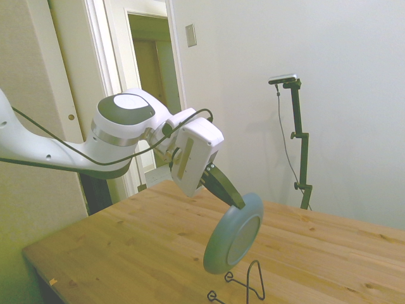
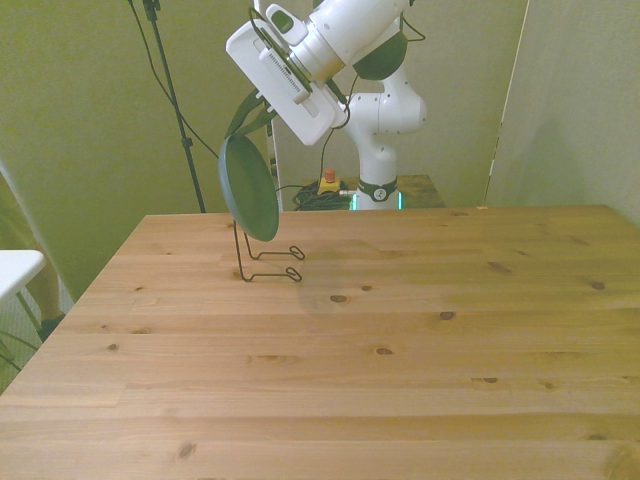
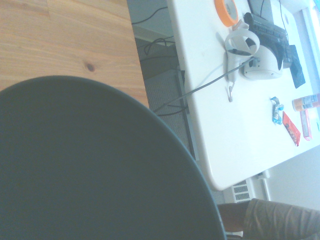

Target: Load the plate

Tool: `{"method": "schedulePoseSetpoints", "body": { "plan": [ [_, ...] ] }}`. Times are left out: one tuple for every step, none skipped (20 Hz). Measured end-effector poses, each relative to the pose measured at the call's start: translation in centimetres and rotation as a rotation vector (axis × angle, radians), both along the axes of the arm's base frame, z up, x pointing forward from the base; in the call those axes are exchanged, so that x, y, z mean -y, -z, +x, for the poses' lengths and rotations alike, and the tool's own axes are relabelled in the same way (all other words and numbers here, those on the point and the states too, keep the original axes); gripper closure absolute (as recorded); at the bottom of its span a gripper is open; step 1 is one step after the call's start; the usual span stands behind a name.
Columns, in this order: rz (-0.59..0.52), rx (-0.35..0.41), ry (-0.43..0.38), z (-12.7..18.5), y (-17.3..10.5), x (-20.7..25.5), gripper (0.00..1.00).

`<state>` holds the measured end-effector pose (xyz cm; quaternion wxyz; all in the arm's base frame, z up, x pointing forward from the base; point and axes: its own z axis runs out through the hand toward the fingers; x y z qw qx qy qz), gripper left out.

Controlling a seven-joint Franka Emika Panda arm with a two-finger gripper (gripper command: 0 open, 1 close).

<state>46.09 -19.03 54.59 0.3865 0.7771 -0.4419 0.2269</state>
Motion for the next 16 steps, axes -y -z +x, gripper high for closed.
{"method": "schedulePoseSetpoints", "body": {
  "plan": [
    [-0.006,-0.008,0.002,0.4,0.3,-0.2,1.00],
    [-0.016,-0.013,0.003,0.6,0.5,-0.4,1.00],
    [-0.021,-0.019,0.004,0.8,0.7,-0.6,1.00],
    [-0.026,-0.025,0.006,0.8,0.8,-0.7,1.00],
    [-0.032,-0.030,0.008,0.8,0.8,-0.8,1.00],
    [-0.036,-0.036,0.011,0.8,0.9,-0.9,1.00],
    [-0.039,-0.040,0.013,0.7,0.9,-0.9,1.00],
    [-0.041,-0.044,0.015,0.7,1.0,-0.9,1.00],
    [-0.044,-0.050,0.019,0.6,1.1,-0.9,1.00],
    [-0.049,-0.055,0.020,0.6,1.2,-0.9,1.00],
    [-0.053,-0.058,0.019,0.6,1.3,-0.9,1.00],
    [-0.055,-0.061,0.019,0.7,1.5,-0.9,1.00],
    [-0.054,-0.066,0.019,0.7,1.9,-0.9,1.00],
    [-0.053,-0.072,0.020,0.7,2.3,-1.0,1.00],
    [-0.053,-0.076,0.020,0.7,2.6,-1.0,1.00],
    [-0.052,-0.080,0.021,0.7,3.0,-1.1,1.00]
  ]
}}
